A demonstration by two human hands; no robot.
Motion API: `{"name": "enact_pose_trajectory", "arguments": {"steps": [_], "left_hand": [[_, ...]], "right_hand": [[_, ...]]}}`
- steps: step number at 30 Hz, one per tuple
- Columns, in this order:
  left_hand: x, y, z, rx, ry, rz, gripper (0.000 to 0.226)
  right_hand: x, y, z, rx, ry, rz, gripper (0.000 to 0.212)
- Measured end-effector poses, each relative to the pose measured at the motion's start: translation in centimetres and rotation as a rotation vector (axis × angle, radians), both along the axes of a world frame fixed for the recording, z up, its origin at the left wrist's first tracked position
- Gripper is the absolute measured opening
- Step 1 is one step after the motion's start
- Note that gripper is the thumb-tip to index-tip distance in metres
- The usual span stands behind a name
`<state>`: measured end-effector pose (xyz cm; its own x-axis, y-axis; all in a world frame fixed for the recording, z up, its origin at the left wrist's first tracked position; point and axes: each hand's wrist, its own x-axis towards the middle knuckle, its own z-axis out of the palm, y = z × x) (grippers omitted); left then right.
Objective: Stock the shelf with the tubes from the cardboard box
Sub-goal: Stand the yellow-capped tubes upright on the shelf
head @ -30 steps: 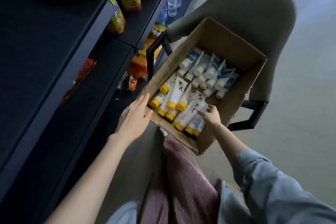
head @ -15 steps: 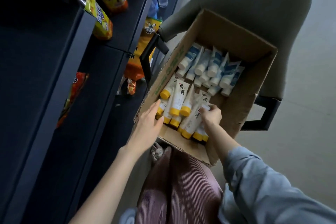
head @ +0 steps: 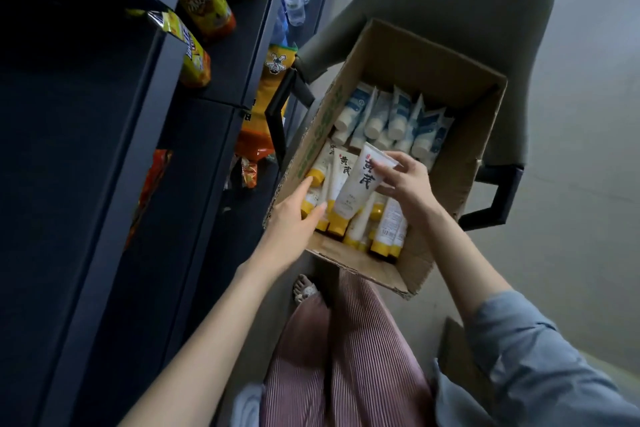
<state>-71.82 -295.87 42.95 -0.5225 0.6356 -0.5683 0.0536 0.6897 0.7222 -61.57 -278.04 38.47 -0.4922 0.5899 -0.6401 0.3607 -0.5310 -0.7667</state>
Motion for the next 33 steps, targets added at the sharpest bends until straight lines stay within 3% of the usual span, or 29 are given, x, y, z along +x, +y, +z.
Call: {"name": "enact_pose_trajectory", "arguments": {"steps": [5,9,14,23,26,29,33], "left_hand": [[-1.0,1.1,1.3,0.113,-0.101,0.037,0.069],[-1.6,1.4,2.7,0.227,-0.199,0.090,0.063],[-2.8,1.3,4.7,0.360,-0.234,0.186,0.054],[-4.3,1.1,5.5,0.336,-0.290,0.136,0.040],[-4.1,0.7,4.4,0.325,-0.296,0.190,0.033],[-4.0,-0.1,3.2,0.292,-0.270,0.248,0.039],[-4.5,-1.0,1.7,0.249,-0.249,0.318,0.034]], "right_hand": [[-1.6,1.1,6.1,-0.040,0.213,0.156,0.012],[-3.1,1.2,8.9,-0.071,0.328,0.211,0.016],[-5.2,1.3,10.3,-0.027,0.388,0.256,0.013],[-6.0,1.2,9.2,-0.115,0.425,0.273,0.012],[-4.5,1.6,6.7,-0.140,0.346,0.153,0.023],[-2.7,1.4,3.2,-0.121,0.126,0.041,0.033],[-1.8,-0.5,-1.1,-0.138,-0.082,0.028,0.051]]}}
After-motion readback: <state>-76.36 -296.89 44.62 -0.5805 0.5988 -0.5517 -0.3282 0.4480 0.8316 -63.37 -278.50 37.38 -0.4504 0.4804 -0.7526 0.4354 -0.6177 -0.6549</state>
